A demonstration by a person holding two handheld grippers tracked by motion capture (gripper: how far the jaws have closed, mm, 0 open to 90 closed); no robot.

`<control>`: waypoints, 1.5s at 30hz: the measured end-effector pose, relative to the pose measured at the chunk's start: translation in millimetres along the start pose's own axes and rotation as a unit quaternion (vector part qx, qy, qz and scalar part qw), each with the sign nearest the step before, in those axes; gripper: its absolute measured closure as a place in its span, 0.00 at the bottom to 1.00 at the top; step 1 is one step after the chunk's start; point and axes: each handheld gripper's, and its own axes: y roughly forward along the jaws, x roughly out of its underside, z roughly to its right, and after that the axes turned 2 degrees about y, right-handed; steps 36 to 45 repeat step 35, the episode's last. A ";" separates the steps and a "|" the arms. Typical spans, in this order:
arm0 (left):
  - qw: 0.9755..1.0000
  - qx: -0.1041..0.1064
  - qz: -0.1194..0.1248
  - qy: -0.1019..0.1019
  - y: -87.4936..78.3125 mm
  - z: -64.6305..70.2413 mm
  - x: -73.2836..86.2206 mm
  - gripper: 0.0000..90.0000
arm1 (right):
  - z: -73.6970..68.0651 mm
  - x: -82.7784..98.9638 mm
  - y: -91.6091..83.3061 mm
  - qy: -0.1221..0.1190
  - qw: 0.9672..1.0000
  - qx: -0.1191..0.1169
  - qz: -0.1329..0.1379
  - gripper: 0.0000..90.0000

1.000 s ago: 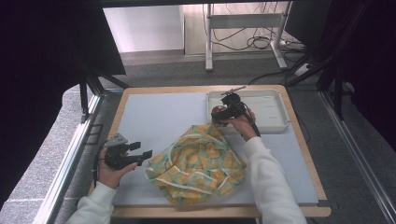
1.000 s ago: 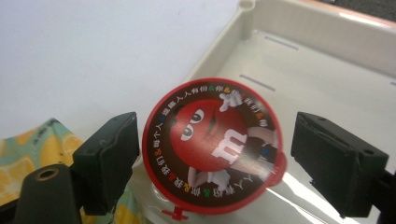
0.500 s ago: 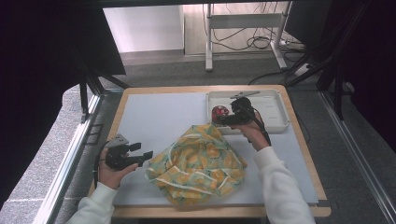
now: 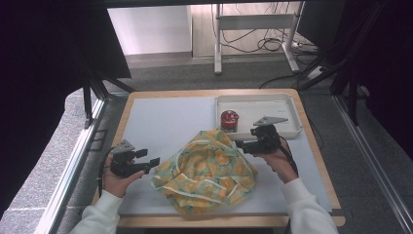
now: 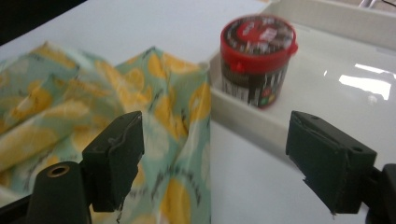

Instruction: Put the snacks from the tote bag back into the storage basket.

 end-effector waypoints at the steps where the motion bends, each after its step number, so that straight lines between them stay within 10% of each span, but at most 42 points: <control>1: 1.000 0.000 0.000 -0.001 0.0 -0.2 0.0 0.34 | 0.2 6.0 -2.3 0.001 1.000 -0.002 -0.002 0.22; 18: 1.000 0.004 -0.002 0.005 0.7 1.8 -0.5 0.34 | 12.1 63.3 -19.7 0.025 0.999 0.004 -0.025 0.24; 45: 1.000 0.004 -0.004 0.007 3.4 1.3 -1.6 0.34 | 14.1 67.6 -17.2 0.021 0.999 0.010 -0.026 0.24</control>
